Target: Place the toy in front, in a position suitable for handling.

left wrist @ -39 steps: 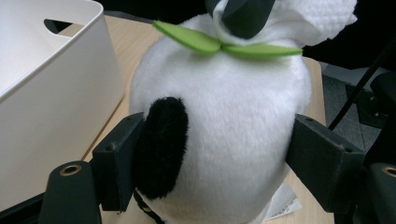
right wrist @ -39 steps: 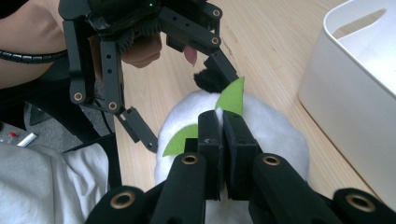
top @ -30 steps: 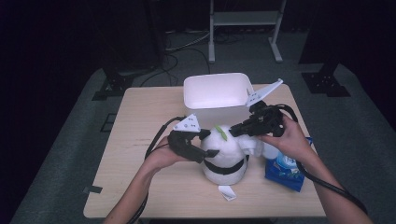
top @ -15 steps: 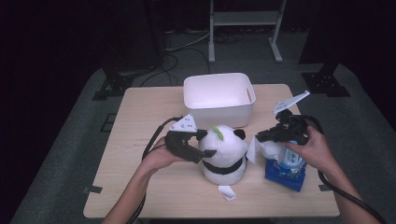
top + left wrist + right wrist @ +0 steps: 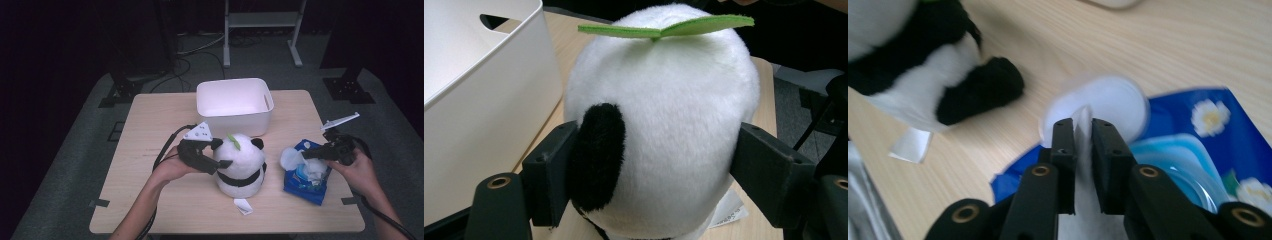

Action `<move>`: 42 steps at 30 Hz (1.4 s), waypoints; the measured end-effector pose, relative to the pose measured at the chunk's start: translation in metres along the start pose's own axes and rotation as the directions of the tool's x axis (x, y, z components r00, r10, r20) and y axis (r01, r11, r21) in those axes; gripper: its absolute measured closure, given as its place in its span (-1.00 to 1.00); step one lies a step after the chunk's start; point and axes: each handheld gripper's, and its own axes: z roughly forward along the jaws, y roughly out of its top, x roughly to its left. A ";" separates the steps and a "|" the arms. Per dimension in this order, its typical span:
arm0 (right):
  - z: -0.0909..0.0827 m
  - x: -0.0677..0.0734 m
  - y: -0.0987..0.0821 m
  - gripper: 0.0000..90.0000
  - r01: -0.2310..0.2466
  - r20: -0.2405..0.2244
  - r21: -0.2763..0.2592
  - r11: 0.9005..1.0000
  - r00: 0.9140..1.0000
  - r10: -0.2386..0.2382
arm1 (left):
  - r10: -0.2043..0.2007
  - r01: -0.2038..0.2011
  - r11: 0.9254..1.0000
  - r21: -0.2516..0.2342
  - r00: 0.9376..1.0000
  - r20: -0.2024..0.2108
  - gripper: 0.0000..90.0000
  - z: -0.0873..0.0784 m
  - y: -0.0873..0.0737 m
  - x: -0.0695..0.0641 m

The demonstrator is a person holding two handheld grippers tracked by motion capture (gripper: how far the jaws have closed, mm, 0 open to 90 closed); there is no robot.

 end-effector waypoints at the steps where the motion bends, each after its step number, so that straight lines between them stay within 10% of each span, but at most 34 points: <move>1: 0.000 -0.002 -0.003 0.71 -0.011 0.005 -0.001 1.000 1.000 0.011 | 0.001 -0.001 1.000 0.001 1.000 0.000 -0.49 0.000 0.000 0.000; 42: -0.019 0.032 0.020 0.48 0.106 -0.009 -0.037 0.994 0.994 -0.107 | 0.002 -0.002 1.000 0.024 1.000 -0.002 -0.50 -0.001 0.003 0.001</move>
